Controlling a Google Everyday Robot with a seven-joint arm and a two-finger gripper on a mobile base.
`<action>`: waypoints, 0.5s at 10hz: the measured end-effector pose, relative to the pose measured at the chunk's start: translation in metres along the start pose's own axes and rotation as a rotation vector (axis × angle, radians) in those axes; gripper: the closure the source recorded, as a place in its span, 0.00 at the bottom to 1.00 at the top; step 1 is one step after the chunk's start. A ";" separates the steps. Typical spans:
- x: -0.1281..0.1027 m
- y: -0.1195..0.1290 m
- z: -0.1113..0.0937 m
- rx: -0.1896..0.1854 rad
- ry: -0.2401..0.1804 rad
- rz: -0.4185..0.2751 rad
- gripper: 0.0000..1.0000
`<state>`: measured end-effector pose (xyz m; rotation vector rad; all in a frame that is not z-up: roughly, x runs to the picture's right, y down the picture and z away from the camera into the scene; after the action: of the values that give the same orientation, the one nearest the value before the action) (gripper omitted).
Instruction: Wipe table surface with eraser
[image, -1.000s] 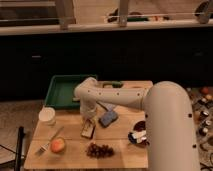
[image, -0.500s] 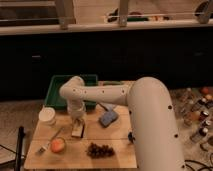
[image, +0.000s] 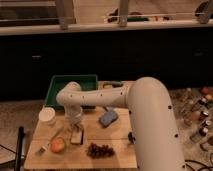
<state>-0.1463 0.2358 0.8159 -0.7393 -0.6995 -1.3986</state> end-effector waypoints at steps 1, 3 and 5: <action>-0.001 0.019 0.004 -0.004 -0.011 0.020 1.00; 0.002 0.045 0.007 -0.002 -0.020 0.064 1.00; 0.014 0.062 0.003 0.009 -0.013 0.112 1.00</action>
<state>-0.0833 0.2317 0.8261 -0.7701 -0.6644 -1.2890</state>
